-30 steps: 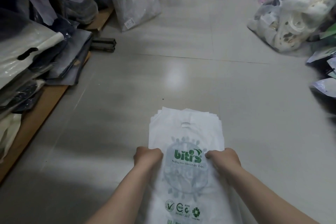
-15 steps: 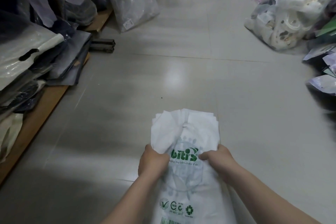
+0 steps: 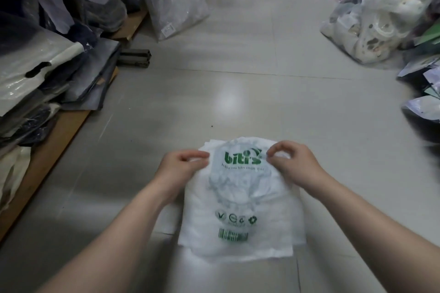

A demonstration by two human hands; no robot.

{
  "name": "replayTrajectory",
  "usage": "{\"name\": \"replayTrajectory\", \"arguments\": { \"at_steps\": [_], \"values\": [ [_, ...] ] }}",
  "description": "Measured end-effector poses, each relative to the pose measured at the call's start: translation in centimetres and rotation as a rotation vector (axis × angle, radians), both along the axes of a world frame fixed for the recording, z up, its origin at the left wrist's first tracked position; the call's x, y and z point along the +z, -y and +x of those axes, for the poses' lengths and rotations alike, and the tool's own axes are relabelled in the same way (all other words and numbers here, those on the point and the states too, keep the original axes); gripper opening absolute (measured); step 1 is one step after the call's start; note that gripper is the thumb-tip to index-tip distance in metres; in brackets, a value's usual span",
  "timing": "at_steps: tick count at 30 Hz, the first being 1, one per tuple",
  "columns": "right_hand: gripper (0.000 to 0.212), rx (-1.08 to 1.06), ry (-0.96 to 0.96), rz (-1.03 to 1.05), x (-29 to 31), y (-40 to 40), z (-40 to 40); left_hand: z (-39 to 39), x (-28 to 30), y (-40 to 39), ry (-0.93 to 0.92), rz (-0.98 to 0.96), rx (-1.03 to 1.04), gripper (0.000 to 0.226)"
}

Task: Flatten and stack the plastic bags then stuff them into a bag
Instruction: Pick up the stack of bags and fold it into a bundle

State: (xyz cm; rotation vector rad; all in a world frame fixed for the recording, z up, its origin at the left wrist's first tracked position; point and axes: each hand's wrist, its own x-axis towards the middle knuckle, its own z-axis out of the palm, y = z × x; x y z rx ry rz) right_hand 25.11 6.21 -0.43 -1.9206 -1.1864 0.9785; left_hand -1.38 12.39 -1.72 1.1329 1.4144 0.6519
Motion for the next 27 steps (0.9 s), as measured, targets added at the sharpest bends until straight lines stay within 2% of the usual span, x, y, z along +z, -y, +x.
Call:
{"name": "replayTrajectory", "arguments": {
  "at_steps": [1, 3, 5, 7, 9, 12, 14, 15, 17, 18, 21, 22, 23, 25, 27],
  "values": [
    [0.022, 0.041, 0.002, -0.033, 1.3, -0.8, 0.3, 0.1, 1.0, -0.8, -0.029, 0.051, -0.066, 0.032],
    [0.056, 0.143, 0.044, -0.134, 3.8, -1.8, 1.1, 0.3, 2.8, -2.1, -0.086, 0.1, -0.192, 0.057],
    [0.087, 0.246, 0.171, -0.198, 5.5, -2.4, 1.4, 0.9, 4.3, -2.5, -0.196, 0.144, -0.264, 0.077],
    [0.096, 0.313, 0.347, -0.211, 6.4, -2.7, 1.2, 1.5, 5.2, -2.4, -0.337, 0.244, -0.282, 0.077],
    [0.077, 0.348, 0.506, -0.192, 6.4, -3.0, 1.2, 1.7, 5.3, -2.5, -0.426, 0.329, -0.288, 0.061],
    [0.024, 0.408, 0.641, -0.156, 5.9, -2.9, 1.6, 1.1, 4.8, -3.1, -0.543, 0.401, -0.324, 0.019],
    [0.014, 0.423, 0.676, -0.134, 5.6, -2.7, 2.3, 0.6, 4.4, -3.5, -0.57, 0.463, -0.346, 0.006],
    [0.013, 0.429, 0.678, -0.12, 5.6, -2.7, 2.6, 0.4, 4.2, -3.6, -0.558, 0.5, -0.347, 0.009],
    [0.007, 0.42, 0.556, -0.078, 5.9, -2.6, 3.2, -0.3, 4.0, -3.6, -0.443, 0.513, -0.313, 0.025],
    [0.006, 0.384, 0.408, -0.05, 6.4, -2.5, 3.6, -0.7, 4.2, -3.8, -0.334, 0.494, -0.277, 0.027],
    [0.02, 0.198, -0.305, 0.046, 7.9, -1.9, 4.6, -2.1, 5.6, -4.1, 0.211, 0.297, -0.159, 0.025],
    [0.022, 0.132, -0.499, 0.046, 7.9, -1.9, 4.6, -1.9, 5.9, -4.2, 0.382, 0.207, -0.128, 0.033],
    [0.021, 0.068, -0.609, 0.033, 7.6, -2.0, 4.3, -1.4, 6.2, -4.0, 0.48, 0.136, -0.083, 0.034],
    [0.019, -0.048, -0.639, -0.019, 6.2, -2.3, 3.0, 0.3, 6.4, -3.6, 0.486, 0.044, 0.042, 0.017],
    [0.028, -0.135, -0.651, -0.082, 4.1, -2.7, 2.1, 1.7, 5.5, -3.3, 0.371, -0.044, 0.166, 0.016]
  ]
}}
